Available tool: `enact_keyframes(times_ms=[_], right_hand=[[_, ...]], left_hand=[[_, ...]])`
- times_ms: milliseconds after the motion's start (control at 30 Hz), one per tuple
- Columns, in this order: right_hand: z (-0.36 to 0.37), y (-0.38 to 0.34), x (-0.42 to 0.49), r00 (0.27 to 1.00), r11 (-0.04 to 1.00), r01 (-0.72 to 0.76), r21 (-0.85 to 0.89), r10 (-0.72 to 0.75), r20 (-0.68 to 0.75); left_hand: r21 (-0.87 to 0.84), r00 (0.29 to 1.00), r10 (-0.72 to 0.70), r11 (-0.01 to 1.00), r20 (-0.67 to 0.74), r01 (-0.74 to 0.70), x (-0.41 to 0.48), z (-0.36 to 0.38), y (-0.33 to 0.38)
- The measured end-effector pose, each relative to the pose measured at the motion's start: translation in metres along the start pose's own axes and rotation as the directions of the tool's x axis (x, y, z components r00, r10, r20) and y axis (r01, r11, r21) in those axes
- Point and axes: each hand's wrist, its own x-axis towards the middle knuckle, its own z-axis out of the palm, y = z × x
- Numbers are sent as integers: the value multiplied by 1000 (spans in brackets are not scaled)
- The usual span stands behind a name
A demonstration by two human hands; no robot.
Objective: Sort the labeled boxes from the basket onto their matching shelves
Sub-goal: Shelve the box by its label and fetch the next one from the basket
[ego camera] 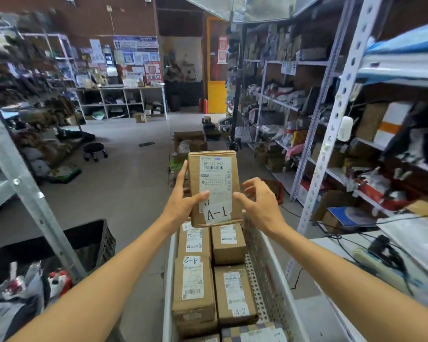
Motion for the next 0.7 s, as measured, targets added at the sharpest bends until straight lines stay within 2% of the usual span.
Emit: enact_keyframes(times_ms=[67,167,267,367,500,600,700], right_hand=[[-9,-7,2,994,996,-53,-74,59,87],[-19,-17,-3,967,940,-50,-338,130,221],[-25,-29,-15,957,878,4,-479,136,257],[-31,-38,-32,938,810,32,-586,178,298],[-45,-43,-62,924,721,-34,-693,287,254],[-61,-42,-92,903,696,-120,-708,372,213],[-82,-39,-124,875,630,-179,-756,453,170]], left_hand=[[-33,1000,1,999,31,0,2,-6,2],[-88,997,-6,996,77,13,-2,-12,2],[-30,991,-14,999,134,18,-8,-15,0],[-74,979,-25,996,204,41,-14,-8,-7],[-94,955,-45,993,293,75,-26,8,-7],[-108,931,-21,992,363,64,-42,24,-6],[-139,899,-8,987,438,77,-65,38,-4]])
